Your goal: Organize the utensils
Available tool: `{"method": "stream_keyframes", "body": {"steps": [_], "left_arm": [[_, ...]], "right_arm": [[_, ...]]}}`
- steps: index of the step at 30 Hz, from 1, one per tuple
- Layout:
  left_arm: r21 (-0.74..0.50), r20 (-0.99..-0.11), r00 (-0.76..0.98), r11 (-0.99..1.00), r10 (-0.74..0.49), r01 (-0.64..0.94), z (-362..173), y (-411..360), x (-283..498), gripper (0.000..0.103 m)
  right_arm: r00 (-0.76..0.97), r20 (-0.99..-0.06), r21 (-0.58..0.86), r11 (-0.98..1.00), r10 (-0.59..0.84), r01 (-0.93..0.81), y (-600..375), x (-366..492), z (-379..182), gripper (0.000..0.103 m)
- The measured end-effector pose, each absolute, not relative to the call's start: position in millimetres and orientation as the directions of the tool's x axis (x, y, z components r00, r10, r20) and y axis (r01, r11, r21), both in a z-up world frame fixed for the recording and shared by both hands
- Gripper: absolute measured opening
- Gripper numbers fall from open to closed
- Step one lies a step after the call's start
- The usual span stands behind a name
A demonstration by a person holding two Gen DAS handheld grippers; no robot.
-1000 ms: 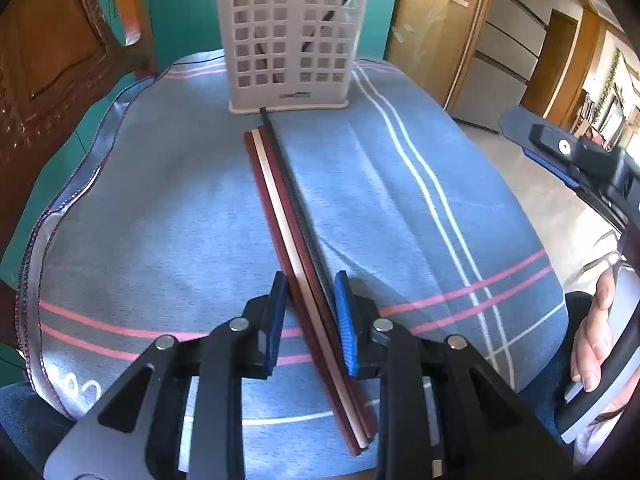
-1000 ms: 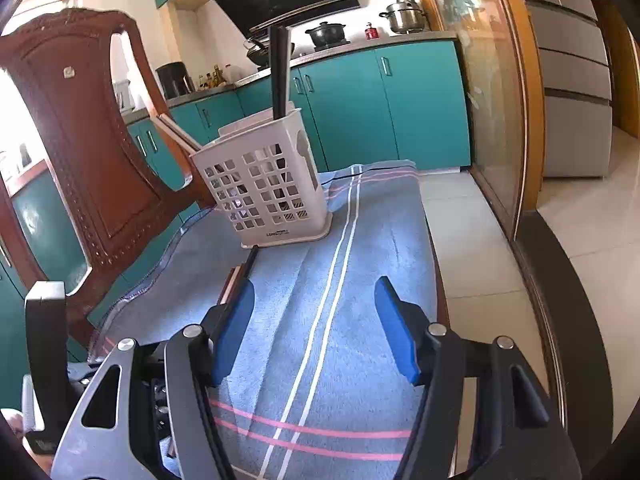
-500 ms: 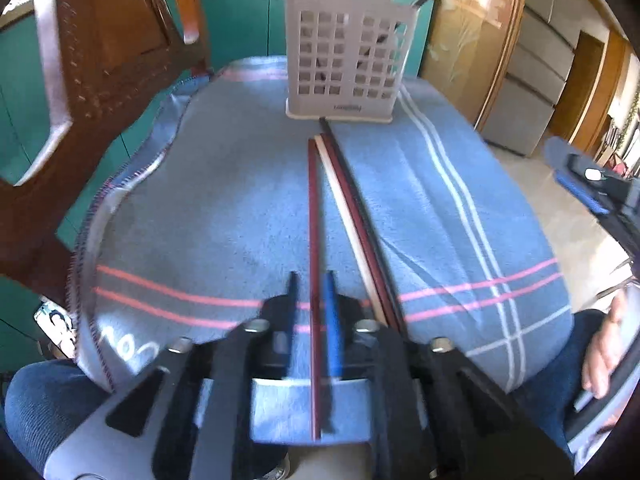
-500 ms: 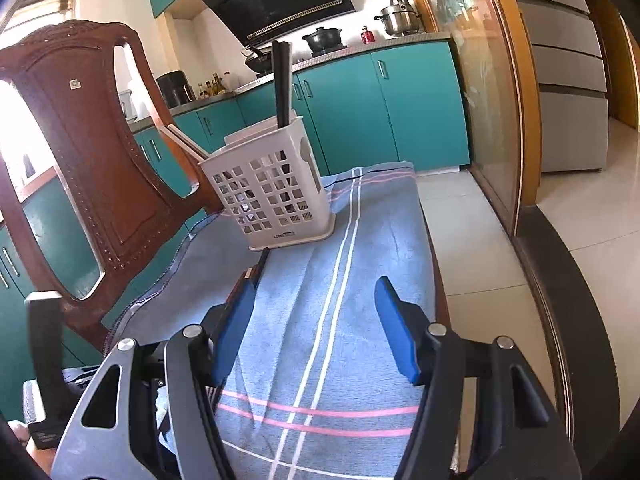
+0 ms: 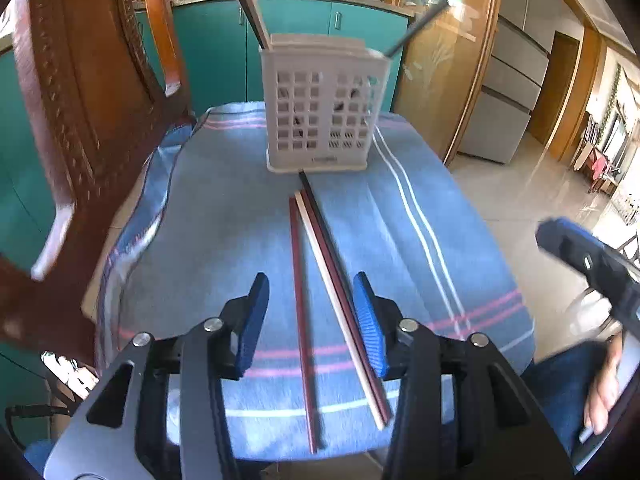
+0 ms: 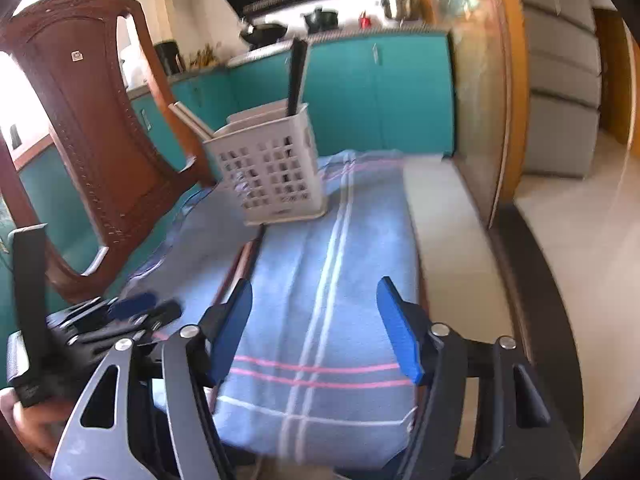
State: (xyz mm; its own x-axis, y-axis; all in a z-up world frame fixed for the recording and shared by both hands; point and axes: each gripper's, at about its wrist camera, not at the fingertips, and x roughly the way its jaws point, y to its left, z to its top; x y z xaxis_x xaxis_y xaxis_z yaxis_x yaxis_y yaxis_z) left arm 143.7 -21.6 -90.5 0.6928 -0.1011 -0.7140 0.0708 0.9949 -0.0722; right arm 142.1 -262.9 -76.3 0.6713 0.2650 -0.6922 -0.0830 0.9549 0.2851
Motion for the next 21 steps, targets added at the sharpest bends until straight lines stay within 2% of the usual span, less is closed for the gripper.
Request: {"method": "stream_keyframes", "body": {"steps": [3,7,10,14,16,18,21], "left_arm": [[0.026,-0.710,0.703,0.996,-0.038,0.080,-72,-24,167,0.059],[0.122,-0.709,0.705,0.989,0.029,0.082,-60,-24,204,0.060],[0.041,-0.707,0.707,0.998,-0.007,0.050,-64,-8,209,0.061],[-0.044,-0.778,0.628,0.999,-0.029,-0.009,-87,15,218,0.061],[-0.119,-0.797,0.596,0.993,-0.097,0.003,-93,24,220,0.064],[-0.140,-0.810,0.577,0.990,-0.108,-0.010,-99,27,219,0.065],[-0.106,-0.826,0.561,0.993,-0.061,-0.047,-105,29,219,0.065]], "right_arm": [[0.631,-0.738,0.225,0.969,0.237,-0.100,-252,173,-69,0.068],[0.605,-0.777,0.128,0.984,0.175,-0.121,-228,226,-78,0.068],[0.545,-0.815,0.134,0.979,0.197,-0.153,-210,264,-99,0.069],[0.454,-0.861,0.139,0.965,0.229,-0.223,-183,293,-130,0.069],[0.408,-0.876,0.158,0.953,0.256,-0.258,-172,301,-147,0.069],[0.391,-0.886,0.145,0.950,0.249,-0.277,-167,302,-159,0.069],[0.349,-0.914,0.114,0.955,0.209,-0.272,-166,305,-178,0.069]]}}
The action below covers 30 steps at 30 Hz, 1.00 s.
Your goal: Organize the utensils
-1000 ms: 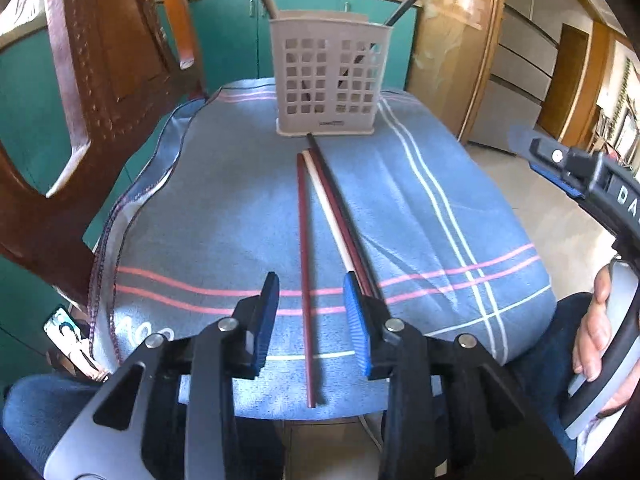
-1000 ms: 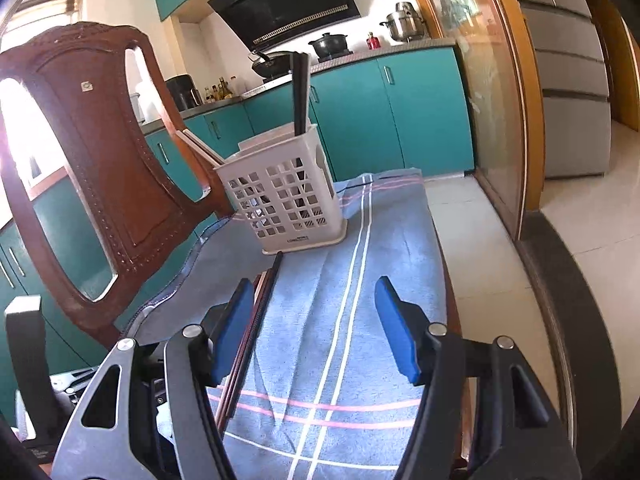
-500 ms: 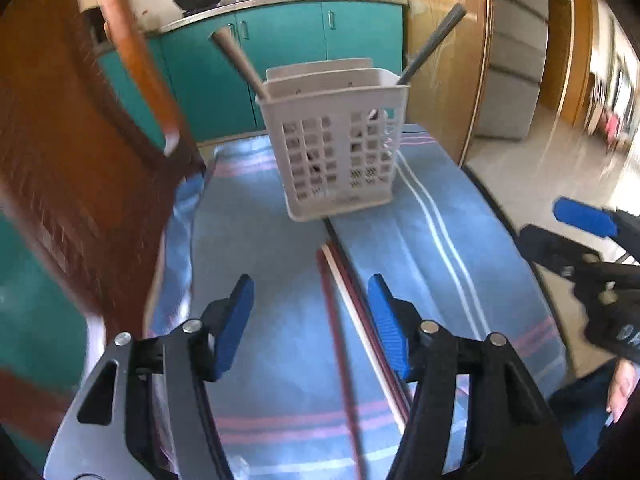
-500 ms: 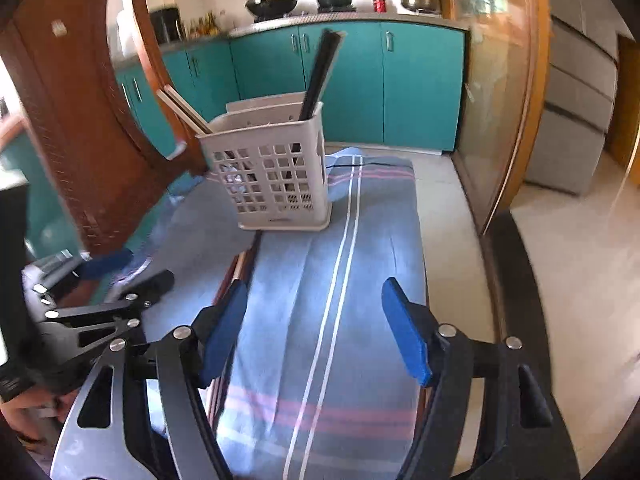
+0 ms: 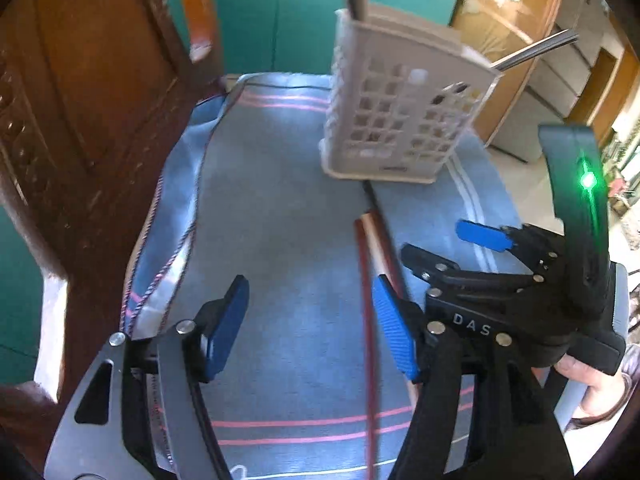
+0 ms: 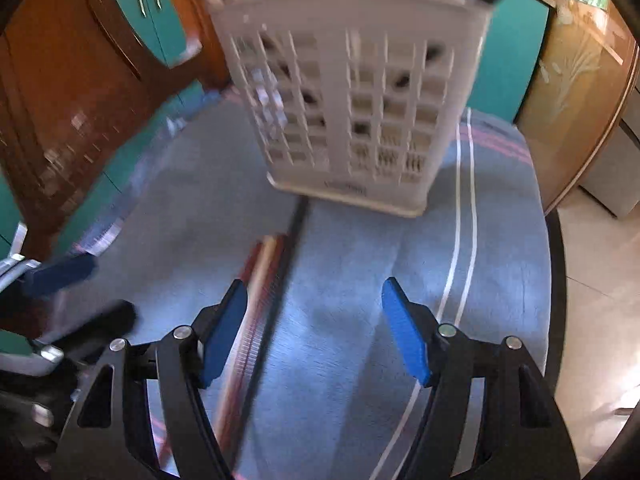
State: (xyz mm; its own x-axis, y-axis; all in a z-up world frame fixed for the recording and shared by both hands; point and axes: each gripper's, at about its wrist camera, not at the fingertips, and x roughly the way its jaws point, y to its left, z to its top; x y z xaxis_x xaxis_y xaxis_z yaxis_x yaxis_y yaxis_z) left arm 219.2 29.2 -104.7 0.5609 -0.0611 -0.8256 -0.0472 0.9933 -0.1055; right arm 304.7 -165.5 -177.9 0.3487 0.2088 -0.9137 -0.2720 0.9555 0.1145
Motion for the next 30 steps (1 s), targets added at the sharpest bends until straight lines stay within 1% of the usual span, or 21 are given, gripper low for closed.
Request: {"method": "stream_keyframes", "body": {"steps": [2,6,9,12,15,19,25,30], "left_arm": [[-0.106,-0.828,0.559,0.992,-0.051,-0.067,-107,33,220,0.065],[-0.129,-0.825,0.564,0.985,-0.042,-0.116,-104,41,220,0.067],[-0.161,-0.824,0.563,0.979,-0.063,-0.127,-104,41,220,0.068],[-0.174,-0.822,0.565,0.974,-0.065,-0.142,-104,38,222,0.068],[-0.182,-0.820,0.569,0.970,-0.059,-0.163,-105,37,224,0.071],[-0.176,-0.837,0.544,0.971,-0.061,-0.161,-114,33,226,0.071],[-0.156,-0.856,0.513,0.980,-0.071,-0.126,-126,22,228,0.071],[-0.153,-0.862,0.501,0.982,-0.079,-0.109,-131,19,228,0.072]], "right_arm": [[0.319,-0.928,0.105,0.958,0.190,-0.266,-166,307,-188,0.069],[0.319,-0.919,0.150,0.953,0.232,-0.264,-170,308,-189,0.069],[0.311,-0.924,0.127,0.944,0.225,-0.305,-163,302,-190,0.069],[0.337,-0.925,0.071,0.951,0.175,-0.299,-161,298,-188,0.069],[0.314,-0.942,0.032,0.965,0.115,-0.259,-165,297,-190,0.070],[0.331,-0.943,-0.036,0.976,0.039,-0.216,-177,293,-188,0.069],[0.317,-0.948,-0.036,0.988,0.015,-0.153,-205,294,-188,0.069],[0.321,-0.945,0.024,0.994,0.059,-0.111,-236,293,-189,0.069]]}}
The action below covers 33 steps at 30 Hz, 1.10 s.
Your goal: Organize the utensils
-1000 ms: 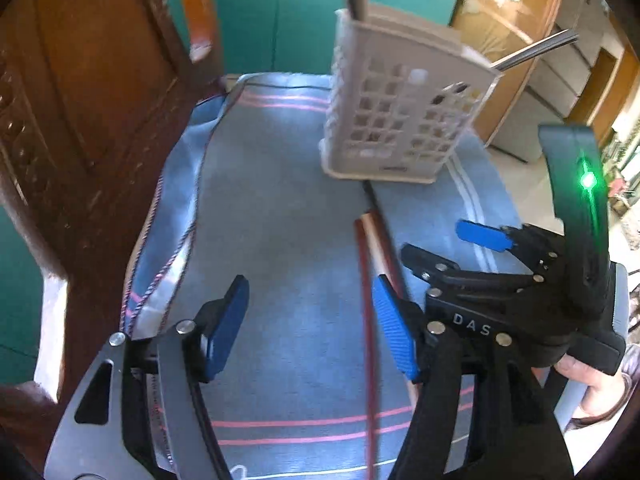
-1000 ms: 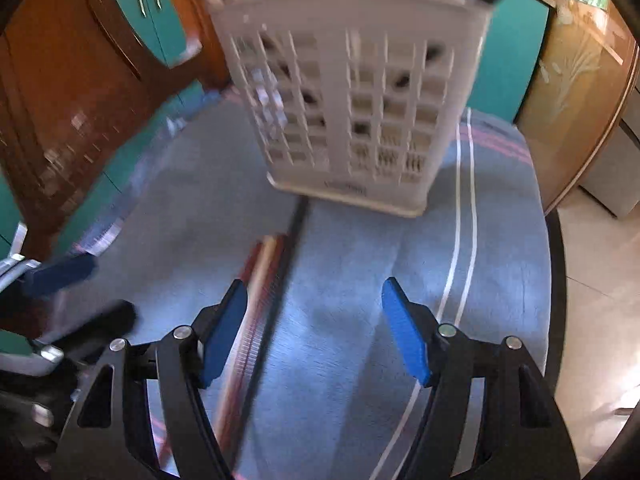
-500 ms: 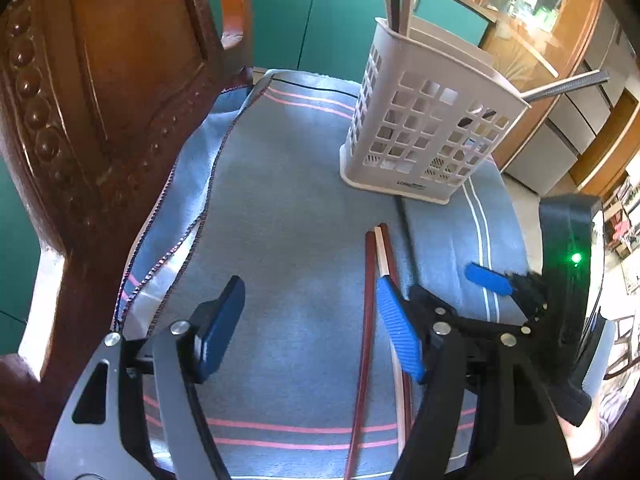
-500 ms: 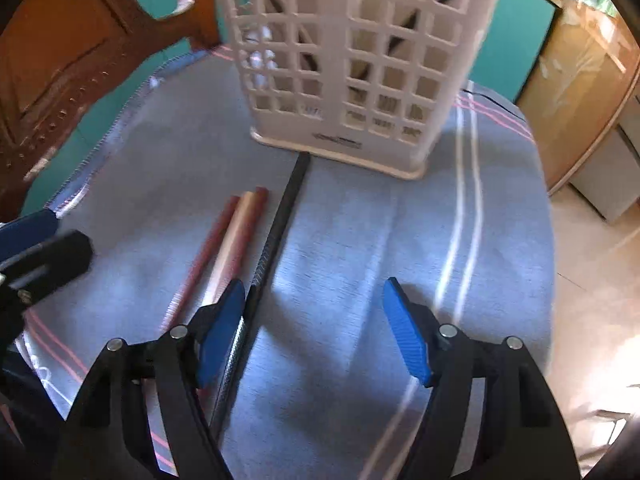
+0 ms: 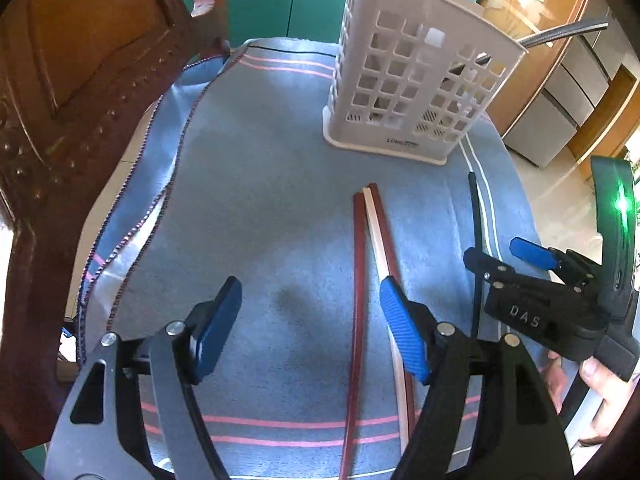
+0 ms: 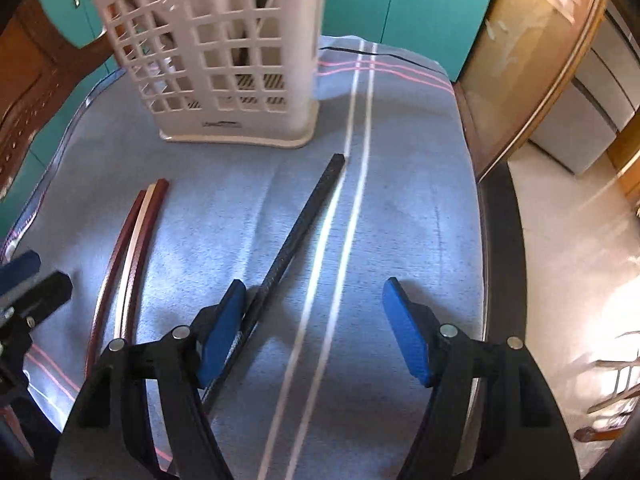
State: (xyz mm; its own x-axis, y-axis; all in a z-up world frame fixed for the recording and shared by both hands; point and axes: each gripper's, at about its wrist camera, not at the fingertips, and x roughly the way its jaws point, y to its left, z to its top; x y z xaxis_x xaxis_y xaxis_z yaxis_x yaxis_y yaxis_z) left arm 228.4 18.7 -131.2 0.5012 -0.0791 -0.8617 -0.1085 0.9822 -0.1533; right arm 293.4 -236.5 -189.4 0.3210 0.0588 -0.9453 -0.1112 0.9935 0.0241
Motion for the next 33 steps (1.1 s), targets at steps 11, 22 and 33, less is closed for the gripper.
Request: {"method": "stream_keyframes", "body": {"steps": [11,22,33], "left_arm": [[-0.155,-0.865,0.495,0.983,-0.085,-0.102,-133,18,229,0.076],[-0.141,-0.870,0.488,0.984,-0.071,-0.108,-135,23,226,0.076],[-0.127,-0.877,0.476,0.987,-0.066,-0.097,-140,23,226,0.077]], "right_arm": [[0.331,-0.942,0.016,0.991,0.060,-0.133,-223,307,-195,0.069],[0.311,-0.940,0.067,0.968,0.143,-0.243,-211,291,-180,0.006],[0.297,-0.946,0.064,0.975,0.127,-0.212,-208,289,-183,0.014]]}}
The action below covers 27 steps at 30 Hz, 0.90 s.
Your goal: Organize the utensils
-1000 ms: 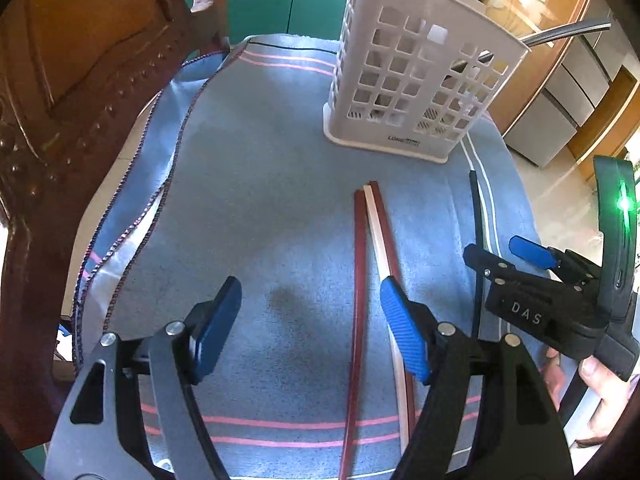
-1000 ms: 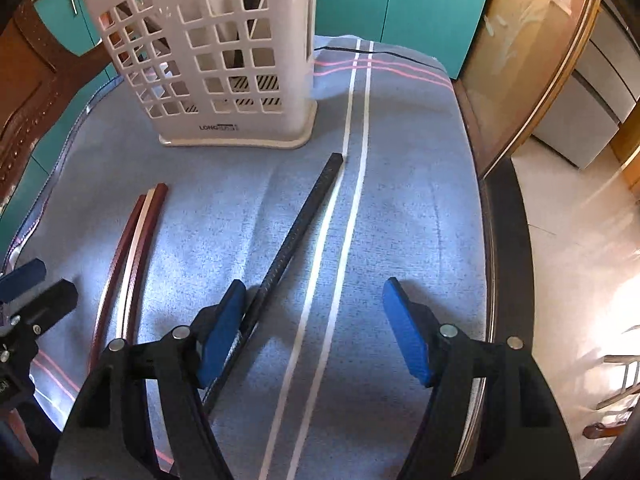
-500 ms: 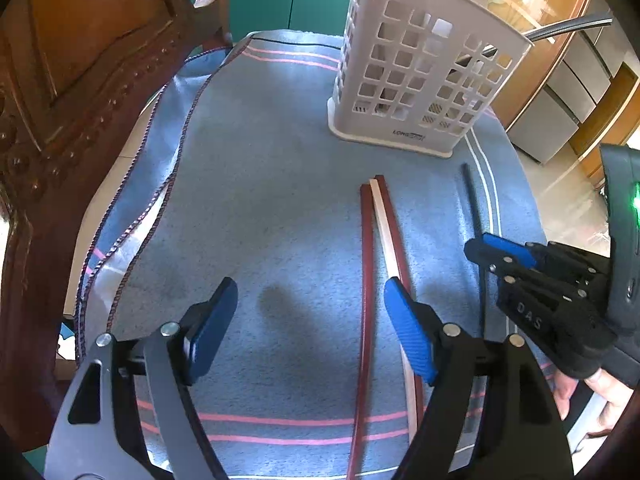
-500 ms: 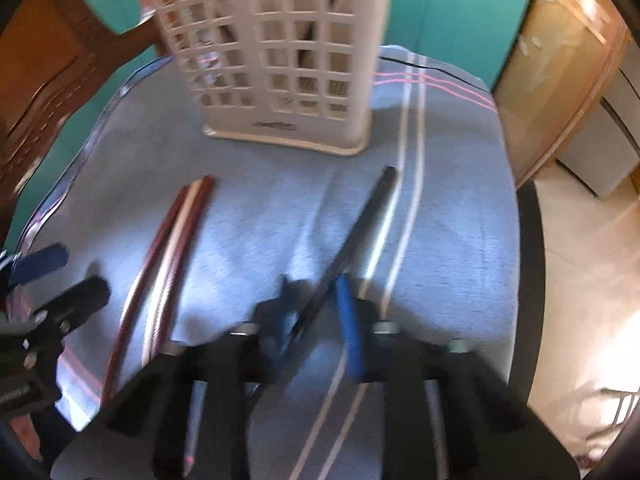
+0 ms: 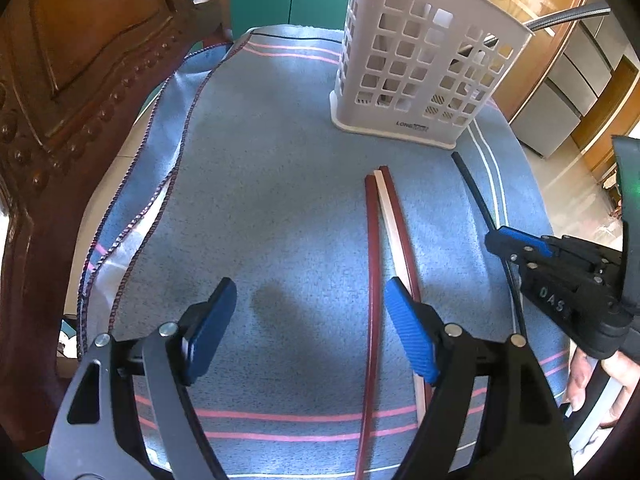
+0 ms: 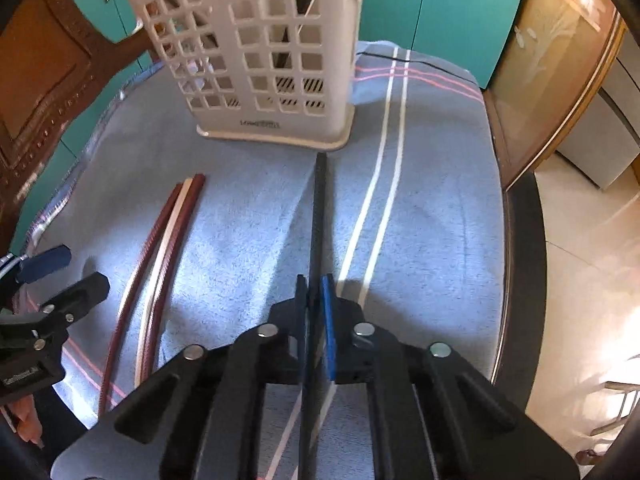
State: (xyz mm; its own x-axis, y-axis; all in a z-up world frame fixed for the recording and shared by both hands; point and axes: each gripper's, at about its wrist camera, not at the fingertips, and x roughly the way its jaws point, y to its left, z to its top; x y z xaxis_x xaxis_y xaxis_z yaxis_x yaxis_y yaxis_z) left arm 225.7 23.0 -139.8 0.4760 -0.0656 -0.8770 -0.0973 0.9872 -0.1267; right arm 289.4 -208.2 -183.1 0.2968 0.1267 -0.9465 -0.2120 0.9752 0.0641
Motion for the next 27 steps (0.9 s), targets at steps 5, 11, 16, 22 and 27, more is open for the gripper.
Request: {"method": "stream_keyframes", "body": {"steps": [5,11,16,22,27], "left_arm": [[-0.120,-0.881,0.469,0.988,-0.062,-0.094,-142,23,226,0.078],[-0.117,-0.882,0.467,0.989,-0.065,-0.084,-143,20,226,0.079],[-0.113,-0.884,0.463,0.990,-0.062,-0.081,-145,16,228,0.080],[-0.108,-0.887,0.458,0.991,-0.060,-0.079,-147,15,228,0.081],[-0.105,-0.890,0.452,0.992,-0.062,-0.069,-149,13,229,0.081]], "right_arm": [[0.298,-0.947,0.057,0.973,0.123,-0.222,-202,287,-181,0.014],[0.297,-0.947,0.055,0.973,0.122,-0.223,-204,287,-183,0.014],[0.297,-0.947,0.055,0.972,0.122,-0.227,-206,288,-184,0.014],[0.296,-0.947,0.054,0.972,0.122,-0.227,-204,287,-184,0.017],[0.299,-0.947,0.047,0.972,0.115,-0.228,-204,286,-183,0.024]]}}
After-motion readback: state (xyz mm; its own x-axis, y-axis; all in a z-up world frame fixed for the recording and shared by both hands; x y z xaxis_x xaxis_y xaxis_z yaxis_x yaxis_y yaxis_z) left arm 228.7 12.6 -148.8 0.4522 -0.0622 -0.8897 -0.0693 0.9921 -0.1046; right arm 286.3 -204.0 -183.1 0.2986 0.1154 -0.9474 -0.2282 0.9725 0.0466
